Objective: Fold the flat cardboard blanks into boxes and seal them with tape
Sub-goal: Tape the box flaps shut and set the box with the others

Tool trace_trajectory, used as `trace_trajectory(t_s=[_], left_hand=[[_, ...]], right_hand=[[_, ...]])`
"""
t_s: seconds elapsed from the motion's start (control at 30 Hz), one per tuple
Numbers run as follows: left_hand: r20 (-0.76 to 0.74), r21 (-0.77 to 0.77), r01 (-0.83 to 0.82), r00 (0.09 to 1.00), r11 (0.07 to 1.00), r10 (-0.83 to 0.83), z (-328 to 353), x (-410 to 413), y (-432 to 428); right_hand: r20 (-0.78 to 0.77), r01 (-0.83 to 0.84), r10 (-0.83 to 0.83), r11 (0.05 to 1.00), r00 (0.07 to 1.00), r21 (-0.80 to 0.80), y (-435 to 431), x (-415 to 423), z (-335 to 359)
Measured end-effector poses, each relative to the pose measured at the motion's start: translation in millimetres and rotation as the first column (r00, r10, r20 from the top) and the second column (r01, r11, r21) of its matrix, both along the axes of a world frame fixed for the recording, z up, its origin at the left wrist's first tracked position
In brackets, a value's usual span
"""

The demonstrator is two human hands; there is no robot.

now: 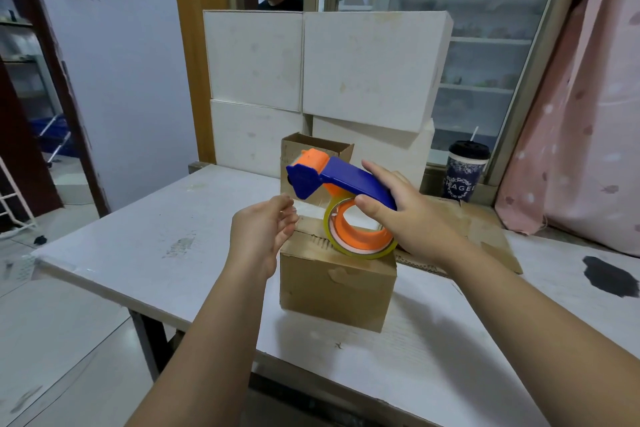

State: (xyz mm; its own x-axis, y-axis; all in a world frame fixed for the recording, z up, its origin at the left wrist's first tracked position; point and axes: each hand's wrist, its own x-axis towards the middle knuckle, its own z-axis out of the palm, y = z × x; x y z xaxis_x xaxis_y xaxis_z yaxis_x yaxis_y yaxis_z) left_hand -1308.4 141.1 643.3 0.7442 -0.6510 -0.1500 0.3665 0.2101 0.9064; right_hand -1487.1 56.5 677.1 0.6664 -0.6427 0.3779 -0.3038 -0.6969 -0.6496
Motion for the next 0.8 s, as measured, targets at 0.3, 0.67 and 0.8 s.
trace_trajectory(t_s=[0.3, 0.67, 0.8], left_hand=[[0.15, 0.127, -0.063, 0.988, 0.99, 0.043, -18.7, 4.9, -0.2], [0.027, 0.076, 0.081, 0.996, 0.994, -0.084, -19.9, 13.5, 6.2], [0.084, 0.096, 0.069, 0.993, 0.993, -0.077, -21.6, 12.1, 4.8]], right_hand=[[0.117, -0.028, 0.026, 0.999, 0.993, 0.018, -1.0, 2.1, -14.5], [0.493, -0.142, 0.009, 0.962, 0.87, 0.234, 9.6, 11.1, -39.4], [0.525, -0.086, -0.022, 0.98, 0.851, 0.18, 11.7, 12.8, -41.8]])
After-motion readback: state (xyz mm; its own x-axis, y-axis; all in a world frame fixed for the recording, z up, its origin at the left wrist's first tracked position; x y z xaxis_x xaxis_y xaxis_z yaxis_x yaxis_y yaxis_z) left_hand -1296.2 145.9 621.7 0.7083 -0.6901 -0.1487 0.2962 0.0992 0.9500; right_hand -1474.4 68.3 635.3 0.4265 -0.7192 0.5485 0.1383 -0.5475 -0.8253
